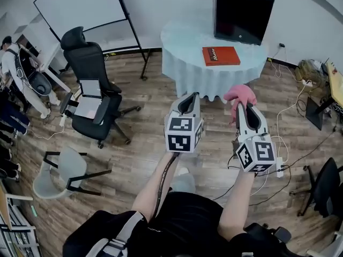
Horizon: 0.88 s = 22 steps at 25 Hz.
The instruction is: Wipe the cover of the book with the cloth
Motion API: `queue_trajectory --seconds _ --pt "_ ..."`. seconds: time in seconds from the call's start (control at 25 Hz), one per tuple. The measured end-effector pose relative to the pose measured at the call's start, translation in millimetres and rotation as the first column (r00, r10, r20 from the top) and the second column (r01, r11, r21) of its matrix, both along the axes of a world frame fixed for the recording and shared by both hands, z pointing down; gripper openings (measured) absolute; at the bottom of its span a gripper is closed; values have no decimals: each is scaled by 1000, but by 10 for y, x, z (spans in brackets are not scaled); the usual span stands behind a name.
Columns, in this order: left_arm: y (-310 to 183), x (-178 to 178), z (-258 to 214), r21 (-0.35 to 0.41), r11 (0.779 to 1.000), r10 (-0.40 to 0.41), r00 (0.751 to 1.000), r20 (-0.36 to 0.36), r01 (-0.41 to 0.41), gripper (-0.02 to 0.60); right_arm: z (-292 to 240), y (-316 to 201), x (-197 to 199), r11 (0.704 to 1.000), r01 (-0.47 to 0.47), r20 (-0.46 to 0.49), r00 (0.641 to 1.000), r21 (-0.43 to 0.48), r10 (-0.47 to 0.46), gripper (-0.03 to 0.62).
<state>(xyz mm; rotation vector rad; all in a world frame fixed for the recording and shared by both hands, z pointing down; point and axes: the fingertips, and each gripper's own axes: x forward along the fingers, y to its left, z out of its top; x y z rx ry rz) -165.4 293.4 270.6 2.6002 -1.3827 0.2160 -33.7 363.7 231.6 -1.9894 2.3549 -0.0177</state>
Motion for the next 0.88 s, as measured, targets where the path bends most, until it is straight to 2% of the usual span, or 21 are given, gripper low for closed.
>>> queue_trajectory --seconds 0.24,0.4,0.52,0.64,0.88 --pt "-717 -48 -29 -15 997 72 997 16 -72 15 19 -788 -207 999 -24 15 1000 -27 24 63" --pt "-1177 -126 -74 -33 997 76 997 -10 -76 15 -31 -1131 -353 1000 20 38 999 -21 -19 63" --pt "-1310 -36 -88 -36 992 118 993 -29 -119 15 -33 -1335 -251 999 -14 11 1000 -38 15 63" --pt "-1374 50 -158 -17 989 148 987 -64 -150 15 -205 -1504 -101 999 -52 -14 999 -16 51 63" --pt "-1734 60 -256 8 992 130 989 -69 -130 15 -290 -1852 -38 1000 -20 -18 1000 16 20 63"
